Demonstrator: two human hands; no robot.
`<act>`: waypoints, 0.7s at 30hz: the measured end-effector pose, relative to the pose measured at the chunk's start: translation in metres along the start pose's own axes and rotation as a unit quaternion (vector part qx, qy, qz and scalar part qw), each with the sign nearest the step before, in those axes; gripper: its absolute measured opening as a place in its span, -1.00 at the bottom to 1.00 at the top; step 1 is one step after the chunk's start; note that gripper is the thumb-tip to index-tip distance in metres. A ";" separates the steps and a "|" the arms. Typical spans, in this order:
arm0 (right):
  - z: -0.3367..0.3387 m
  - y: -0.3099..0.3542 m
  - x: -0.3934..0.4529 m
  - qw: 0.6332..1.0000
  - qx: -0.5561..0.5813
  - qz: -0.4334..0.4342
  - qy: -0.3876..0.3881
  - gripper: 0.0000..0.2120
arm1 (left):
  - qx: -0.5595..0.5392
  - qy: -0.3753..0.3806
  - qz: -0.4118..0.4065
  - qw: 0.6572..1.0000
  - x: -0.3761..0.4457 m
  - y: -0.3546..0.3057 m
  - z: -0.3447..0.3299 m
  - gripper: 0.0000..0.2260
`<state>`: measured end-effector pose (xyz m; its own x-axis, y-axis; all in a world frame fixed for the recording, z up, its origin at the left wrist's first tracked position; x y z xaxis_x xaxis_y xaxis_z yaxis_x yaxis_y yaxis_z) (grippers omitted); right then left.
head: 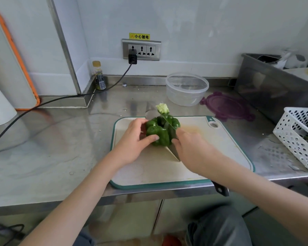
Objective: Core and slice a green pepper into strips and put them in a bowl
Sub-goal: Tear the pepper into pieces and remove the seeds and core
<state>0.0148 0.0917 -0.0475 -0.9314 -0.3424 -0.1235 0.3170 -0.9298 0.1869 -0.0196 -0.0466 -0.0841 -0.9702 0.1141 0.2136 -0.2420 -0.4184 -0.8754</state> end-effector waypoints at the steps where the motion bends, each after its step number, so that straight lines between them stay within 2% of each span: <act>1: 0.001 -0.002 0.001 1.000 0.010 -0.005 -0.009 -0.90 | 0.003 0.008 -0.001 1.000 -0.001 -0.001 -0.002 -0.64; 4: 0.010 0.000 0.011 0.999 0.033 -0.004 -0.036 -0.89 | 0.004 0.036 -0.010 0.999 -0.003 -0.005 -0.006 -0.65; 6: 0.007 0.003 0.018 1.000 0.009 -0.008 -0.018 -0.92 | -0.003 0.035 -0.009 0.999 -0.004 -0.006 -0.005 -0.65; 8: 0.002 0.005 0.020 1.000 -0.023 -0.018 0.011 -0.85 | -0.026 0.031 0.007 0.999 -0.005 -0.004 -0.002 -0.64; 10: 0.005 0.002 0.016 1.000 -0.026 -0.008 0.007 -0.82 | -0.057 0.037 0.016 0.998 -0.006 -0.002 0.003 -0.58; 13: 0.013 -0.014 -0.004 1.000 0.029 -0.010 0.006 -0.82 | -0.122 0.068 0.030 0.990 -0.007 0.000 0.009 -0.44; 15: 0.018 -0.027 -0.021 0.997 0.076 -0.031 0.006 -0.83 | -0.202 0.069 0.067 0.975 -0.006 0.002 0.011 -0.51; 17: 0.026 -0.040 -0.032 0.990 0.131 -0.038 -0.047 -0.75 | -0.269 0.064 0.098 0.956 -0.005 0.003 0.010 -0.60; 19: 0.036 -0.056 -0.036 0.976 0.181 -0.051 -0.112 -0.71 | -0.224 0.043 0.086 0.970 -0.006 0.002 0.011 -0.68; 21: 0.041 -0.080 -0.035 0.959 0.232 -0.084 -0.136 -0.75 | -0.173 0.026 0.060 0.983 -0.007 0.001 0.013 -0.63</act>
<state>0.0147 0.1836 -0.0184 -0.9947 -0.0861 0.0562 0.1025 -0.7869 0.6086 -0.0133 -0.0599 -0.0808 -0.9877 0.1314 0.0851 -0.0988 -0.1016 -0.9899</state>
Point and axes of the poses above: each hand's wrist, its own x-axis towards the middle knuckle, its own z-axis out of the back of the hand, y = z × x, the point moved 8 cm from there along x, towards the middle knuckle, and after that the axes turned 3 degrees about z, right-handed, at the moved point
